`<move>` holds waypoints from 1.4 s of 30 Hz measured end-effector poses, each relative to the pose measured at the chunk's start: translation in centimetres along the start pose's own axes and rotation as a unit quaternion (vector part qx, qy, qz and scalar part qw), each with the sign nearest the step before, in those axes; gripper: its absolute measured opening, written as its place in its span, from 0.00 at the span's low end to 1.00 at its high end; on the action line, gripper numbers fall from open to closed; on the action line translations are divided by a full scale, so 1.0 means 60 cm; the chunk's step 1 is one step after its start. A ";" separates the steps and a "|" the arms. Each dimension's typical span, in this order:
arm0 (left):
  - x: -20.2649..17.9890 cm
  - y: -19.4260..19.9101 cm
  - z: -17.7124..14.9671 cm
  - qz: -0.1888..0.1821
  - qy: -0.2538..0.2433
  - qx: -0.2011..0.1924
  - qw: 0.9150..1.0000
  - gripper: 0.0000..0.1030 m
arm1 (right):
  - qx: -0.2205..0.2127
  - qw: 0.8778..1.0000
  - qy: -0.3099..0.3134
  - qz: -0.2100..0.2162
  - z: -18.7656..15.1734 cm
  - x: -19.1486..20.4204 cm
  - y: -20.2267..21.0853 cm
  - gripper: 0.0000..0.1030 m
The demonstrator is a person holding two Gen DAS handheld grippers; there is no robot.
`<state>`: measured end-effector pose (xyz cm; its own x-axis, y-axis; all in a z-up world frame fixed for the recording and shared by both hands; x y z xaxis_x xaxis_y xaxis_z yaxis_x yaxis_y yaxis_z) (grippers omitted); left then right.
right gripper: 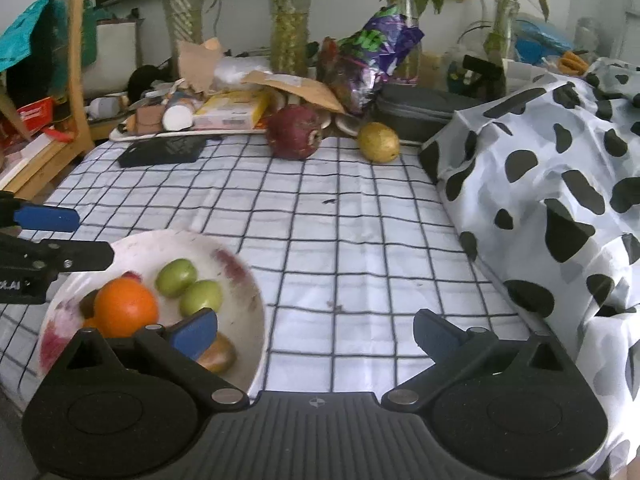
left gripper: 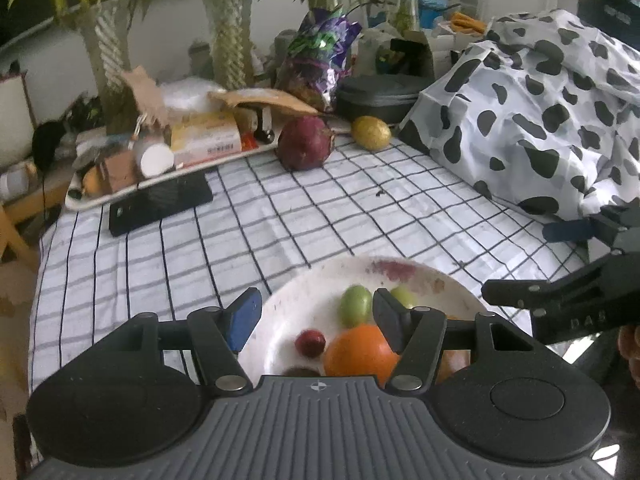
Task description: Organize fruits
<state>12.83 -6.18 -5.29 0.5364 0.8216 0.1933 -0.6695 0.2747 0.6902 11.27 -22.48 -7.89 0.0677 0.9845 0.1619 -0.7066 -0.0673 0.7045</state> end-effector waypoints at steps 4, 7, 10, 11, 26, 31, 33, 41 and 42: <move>-0.001 -0.016 0.013 0.003 -0.017 -0.004 1.000 0.59 | 0.001 1.000 -0.009 -0.013 0.014 -0.014 -0.018 1.00; 0.002 -0.030 0.022 0.003 -0.020 -0.003 1.000 0.59 | 0.000 1.000 -0.010 -0.020 0.023 -0.020 -0.029 1.00; 0.005 -0.041 0.031 0.002 -0.022 -0.005 1.000 0.60 | -0.003 1.000 -0.009 -0.025 0.034 -0.023 -0.038 1.00; 0.006 -0.045 0.033 0.002 -0.022 -0.005 1.000 0.60 | -0.002 1.000 -0.011 -0.026 0.037 -0.025 -0.041 1.00; 0.000 -0.022 0.014 0.010 -0.031 0.001 0.999 0.60 | 0.008 1.000 -0.016 -0.008 0.023 -0.005 -0.025 1.00; 0.003 0.009 -0.011 0.034 -0.021 0.007 0.999 0.60 | 0.006 1.000 -0.002 0.002 0.008 0.013 -0.006 1.00; 0.004 0.021 -0.022 0.044 -0.016 0.013 0.999 0.60 | 0.007 1.000 -0.006 0.004 0.001 0.016 0.003 1.00; 0.009 0.061 -0.064 0.047 0.038 0.033 0.998 0.60 | 0.014 1.000 -0.002 0.012 -0.031 0.038 0.032 1.00; 0.010 0.065 -0.070 0.042 0.047 0.035 0.997 0.64 | 0.016 1.000 0.000 0.013 -0.035 0.042 0.035 1.00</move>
<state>8.39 -2.50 -5.40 0.4269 0.8846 0.1878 -0.6711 0.1707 0.7214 8.49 -19.78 -7.47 0.0495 0.9824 0.1802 -0.6851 -0.0979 0.7218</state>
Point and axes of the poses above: each gripper's, at about its wrist camera, not at the fingertips, and y roughly against the way its jaws point, x to its left, z to its top, the point moved 8 cm from there along -y, roughly the way its jaws point, and after that the axes turned 13 degrees about -y, right-handed, at the moved point
